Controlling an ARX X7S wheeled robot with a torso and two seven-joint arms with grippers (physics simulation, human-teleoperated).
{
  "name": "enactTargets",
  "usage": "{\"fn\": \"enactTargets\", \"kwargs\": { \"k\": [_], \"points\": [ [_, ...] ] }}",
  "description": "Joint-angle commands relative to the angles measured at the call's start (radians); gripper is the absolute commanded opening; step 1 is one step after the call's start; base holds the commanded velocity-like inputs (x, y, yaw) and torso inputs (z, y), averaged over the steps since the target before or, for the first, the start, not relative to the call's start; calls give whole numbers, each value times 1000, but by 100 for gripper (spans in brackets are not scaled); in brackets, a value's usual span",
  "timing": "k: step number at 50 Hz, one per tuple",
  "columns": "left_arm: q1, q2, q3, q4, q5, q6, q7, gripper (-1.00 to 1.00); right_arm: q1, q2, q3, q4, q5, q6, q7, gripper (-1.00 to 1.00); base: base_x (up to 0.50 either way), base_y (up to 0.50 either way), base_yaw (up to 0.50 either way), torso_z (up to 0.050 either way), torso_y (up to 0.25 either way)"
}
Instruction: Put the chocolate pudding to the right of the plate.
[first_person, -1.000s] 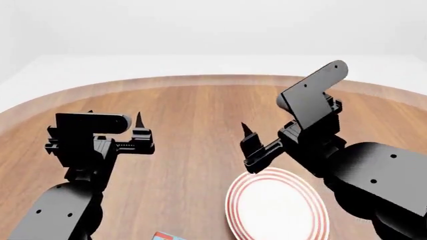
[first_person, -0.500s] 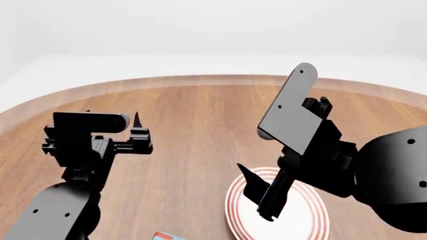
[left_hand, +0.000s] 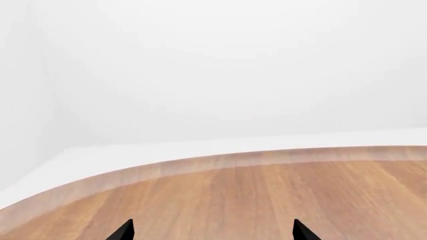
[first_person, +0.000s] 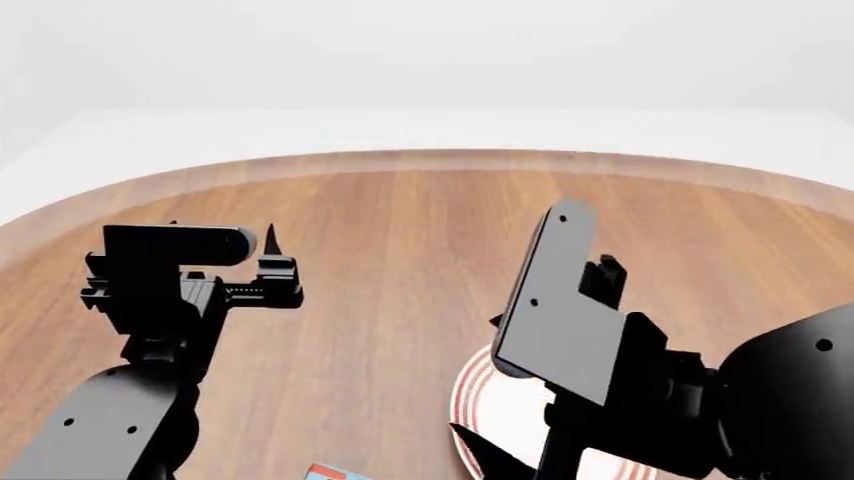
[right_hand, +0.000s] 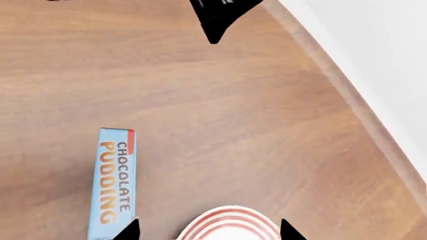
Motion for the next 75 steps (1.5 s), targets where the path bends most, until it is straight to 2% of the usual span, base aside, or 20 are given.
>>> {"fn": "enactTargets", "kwargs": {
  "k": [1, 8, 37, 63, 75],
  "points": [
    [-1, -2, 2, -6, -4, 5, -4, 100, -64, -12, 2, -58, 4, -40, -59, 100, 0, 0, 0, 0, 0],
    [4, -4, 1, -9, -7, 10, -6, 100, -87, -35, -11, -40, 18, -91, -25, 100, 0, 0, 0, 0, 0],
    [-3, -12, 4, -2, -21, 3, -19, 100, -319, -99, -99, -2, -293, -87, -248, 100, 0, 0, 0, 0, 0],
    [13, -17, 4, -15, -31, 28, -24, 100, -375, -131, -227, 106, -585, -145, -404, 100, 0, 0, 0, 0, 0],
    [14, -16, 9, -24, -36, 39, -27, 100, -395, -153, -280, 135, -635, -170, -452, 100, 0, 0, 0, 0, 0]
  ]
}}
